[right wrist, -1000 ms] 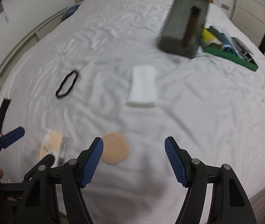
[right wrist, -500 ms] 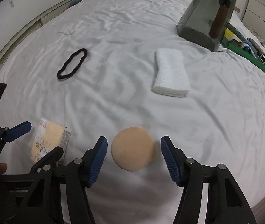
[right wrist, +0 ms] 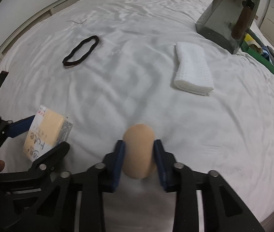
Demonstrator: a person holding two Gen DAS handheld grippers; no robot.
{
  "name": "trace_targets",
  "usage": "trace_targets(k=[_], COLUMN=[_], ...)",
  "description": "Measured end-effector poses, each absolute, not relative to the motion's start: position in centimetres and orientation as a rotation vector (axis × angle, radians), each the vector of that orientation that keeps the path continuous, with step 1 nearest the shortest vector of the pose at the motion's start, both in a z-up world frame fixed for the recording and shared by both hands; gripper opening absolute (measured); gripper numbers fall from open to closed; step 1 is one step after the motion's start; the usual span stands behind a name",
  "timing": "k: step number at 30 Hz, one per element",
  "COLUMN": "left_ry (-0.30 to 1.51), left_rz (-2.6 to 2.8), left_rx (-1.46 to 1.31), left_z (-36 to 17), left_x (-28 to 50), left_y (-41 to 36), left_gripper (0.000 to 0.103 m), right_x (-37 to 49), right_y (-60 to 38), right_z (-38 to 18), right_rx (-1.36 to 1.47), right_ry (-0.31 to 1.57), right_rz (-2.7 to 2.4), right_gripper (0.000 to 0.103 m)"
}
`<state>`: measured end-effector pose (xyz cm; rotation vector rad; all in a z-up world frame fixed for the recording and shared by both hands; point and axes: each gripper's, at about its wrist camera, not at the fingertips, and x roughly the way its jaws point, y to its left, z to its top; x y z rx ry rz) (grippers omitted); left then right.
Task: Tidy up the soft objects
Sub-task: 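Grasp the wet-wipe pack with left tool while right tool grasps the beige sponge, then carry the wet-wipe pack and beige sponge over the green tray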
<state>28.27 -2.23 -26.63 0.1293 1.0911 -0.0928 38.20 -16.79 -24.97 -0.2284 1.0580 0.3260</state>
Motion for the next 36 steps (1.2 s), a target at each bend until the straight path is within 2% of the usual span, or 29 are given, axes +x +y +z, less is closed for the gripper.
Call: trace_targets(k=[11, 16, 29, 36], left_ry=[1.103, 1.113, 1.081, 1.06], left_rz=[-0.059, -0.039, 0.01, -0.007], left_rx=[0.138, 0.12, 0.135, 0.14], left_z=[-26.8, -26.3, -23.0, -20.1], left_x=[28.5, 28.5, 29.0, 30.4], left_y=[-2.9, -2.7, -3.4, -6.3], left_gripper=[0.048, 0.048, 0.048, 0.048], right_x=[37.9, 38.0, 37.5, 37.9], right_y=[-17.5, -17.8, -19.6, -23.4], right_z=[-24.9, -24.6, -21.6, -19.0], right_rx=[-0.217, -0.206, -0.154, -0.126], right_ry=[1.058, 1.062, 1.016, 0.987], right_rz=[0.374, 0.402, 0.455, 0.439], right_gripper=[0.017, 0.009, 0.008, 0.008])
